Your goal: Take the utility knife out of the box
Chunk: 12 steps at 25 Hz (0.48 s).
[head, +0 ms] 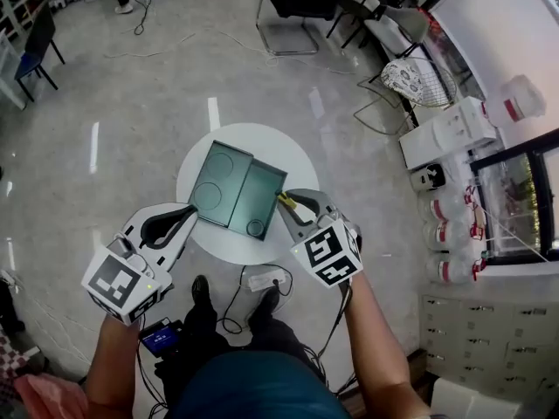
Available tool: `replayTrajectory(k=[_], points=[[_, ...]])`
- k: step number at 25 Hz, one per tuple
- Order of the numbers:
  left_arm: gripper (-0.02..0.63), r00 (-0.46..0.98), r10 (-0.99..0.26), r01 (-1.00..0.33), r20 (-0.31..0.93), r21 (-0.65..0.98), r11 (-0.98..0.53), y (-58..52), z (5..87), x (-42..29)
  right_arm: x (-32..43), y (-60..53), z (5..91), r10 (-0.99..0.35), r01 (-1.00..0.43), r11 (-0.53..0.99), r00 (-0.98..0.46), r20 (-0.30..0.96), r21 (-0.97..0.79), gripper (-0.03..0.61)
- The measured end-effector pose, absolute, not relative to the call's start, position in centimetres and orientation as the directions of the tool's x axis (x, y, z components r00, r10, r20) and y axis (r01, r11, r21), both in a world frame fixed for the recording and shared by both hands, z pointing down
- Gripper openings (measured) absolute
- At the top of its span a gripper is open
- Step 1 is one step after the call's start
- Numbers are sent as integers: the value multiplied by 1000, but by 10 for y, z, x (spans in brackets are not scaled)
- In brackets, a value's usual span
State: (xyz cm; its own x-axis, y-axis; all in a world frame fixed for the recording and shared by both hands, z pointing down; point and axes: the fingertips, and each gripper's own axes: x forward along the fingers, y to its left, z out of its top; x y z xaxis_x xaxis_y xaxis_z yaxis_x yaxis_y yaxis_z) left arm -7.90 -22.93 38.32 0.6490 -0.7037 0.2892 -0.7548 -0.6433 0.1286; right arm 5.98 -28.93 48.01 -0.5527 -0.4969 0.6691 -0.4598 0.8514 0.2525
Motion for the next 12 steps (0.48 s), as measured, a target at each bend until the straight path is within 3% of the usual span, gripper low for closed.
replayTrajectory(k=[12], points=[[18,673,-692,-725,259,47,-687,-203,298,-23,113,-241,330,-621,-640,763,-689,373,86,83]])
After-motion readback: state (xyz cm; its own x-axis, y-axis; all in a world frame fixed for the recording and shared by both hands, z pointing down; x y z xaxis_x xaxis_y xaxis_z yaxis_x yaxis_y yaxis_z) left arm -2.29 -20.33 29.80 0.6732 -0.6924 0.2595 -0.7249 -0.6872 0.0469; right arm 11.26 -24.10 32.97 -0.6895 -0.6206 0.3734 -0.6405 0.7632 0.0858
